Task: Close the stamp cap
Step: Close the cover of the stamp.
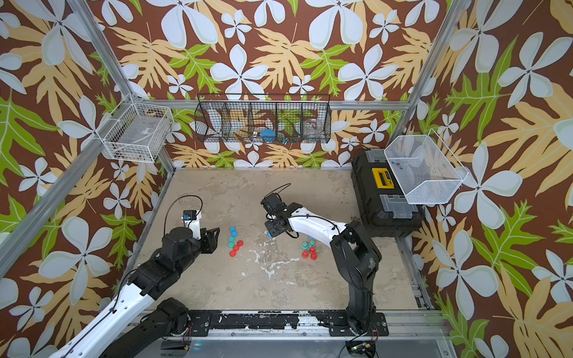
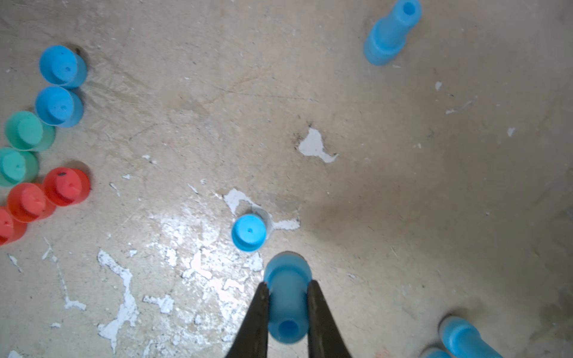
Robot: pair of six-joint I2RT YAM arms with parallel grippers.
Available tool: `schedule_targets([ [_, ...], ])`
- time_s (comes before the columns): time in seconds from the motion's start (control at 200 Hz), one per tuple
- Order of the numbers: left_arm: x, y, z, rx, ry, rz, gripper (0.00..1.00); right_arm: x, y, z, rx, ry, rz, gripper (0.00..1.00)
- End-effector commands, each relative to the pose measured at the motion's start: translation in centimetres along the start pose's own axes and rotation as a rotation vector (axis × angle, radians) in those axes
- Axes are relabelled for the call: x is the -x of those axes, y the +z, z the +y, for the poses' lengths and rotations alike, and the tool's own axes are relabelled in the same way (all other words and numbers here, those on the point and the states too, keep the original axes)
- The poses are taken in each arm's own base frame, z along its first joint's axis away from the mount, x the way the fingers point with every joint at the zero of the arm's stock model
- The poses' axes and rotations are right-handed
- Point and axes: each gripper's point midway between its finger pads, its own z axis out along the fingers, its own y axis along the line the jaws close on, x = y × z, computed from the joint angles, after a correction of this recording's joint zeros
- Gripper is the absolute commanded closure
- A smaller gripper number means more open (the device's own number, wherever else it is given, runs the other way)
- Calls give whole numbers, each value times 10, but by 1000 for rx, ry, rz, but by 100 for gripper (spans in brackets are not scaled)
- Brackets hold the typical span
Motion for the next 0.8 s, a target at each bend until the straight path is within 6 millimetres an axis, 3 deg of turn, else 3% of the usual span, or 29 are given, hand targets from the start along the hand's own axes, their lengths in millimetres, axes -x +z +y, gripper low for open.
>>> schedule_targets([
  [0.0, 1, -1, 1, 7, 5, -2, 44, 1, 1, 8, 6, -5, 19, 85],
  [0.25, -1, 0, 1, 7, 10, 4, 44, 9, 3, 20, 20, -22, 10, 85],
  [0.796, -1, 1, 2, 13, 11, 7, 44, 26, 9, 26, 24, -37, 2, 85],
])
